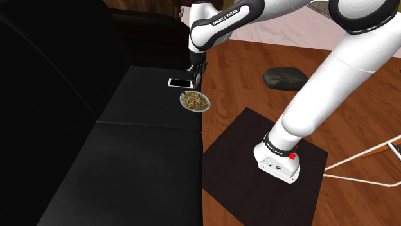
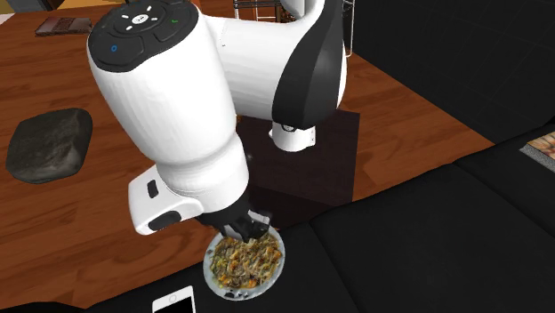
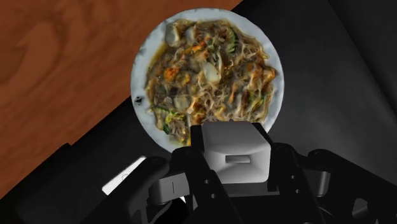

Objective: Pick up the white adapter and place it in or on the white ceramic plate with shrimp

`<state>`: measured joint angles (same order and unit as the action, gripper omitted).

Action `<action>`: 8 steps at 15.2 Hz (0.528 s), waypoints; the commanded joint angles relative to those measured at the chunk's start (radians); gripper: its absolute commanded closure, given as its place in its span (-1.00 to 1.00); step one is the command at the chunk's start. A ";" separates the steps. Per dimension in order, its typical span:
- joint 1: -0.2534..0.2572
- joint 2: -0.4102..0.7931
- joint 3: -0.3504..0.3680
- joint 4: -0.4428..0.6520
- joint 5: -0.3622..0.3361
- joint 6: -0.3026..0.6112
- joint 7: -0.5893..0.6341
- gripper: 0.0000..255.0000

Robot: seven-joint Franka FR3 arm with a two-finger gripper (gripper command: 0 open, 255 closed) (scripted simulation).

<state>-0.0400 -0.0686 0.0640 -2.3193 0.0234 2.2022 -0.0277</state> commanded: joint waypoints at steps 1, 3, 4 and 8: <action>0.000 0.018 0.000 -0.011 -0.001 0.029 0.000 1.00; 0.000 0.034 0.000 -0.022 -0.002 0.057 0.000 1.00; 0.000 0.043 0.001 -0.028 -0.002 0.071 0.001 1.00; 0.000 0.079 0.001 -0.046 -0.004 0.126 0.002 1.00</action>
<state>-0.0393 -0.0025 0.0652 -2.3661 0.0201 2.3149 -0.0253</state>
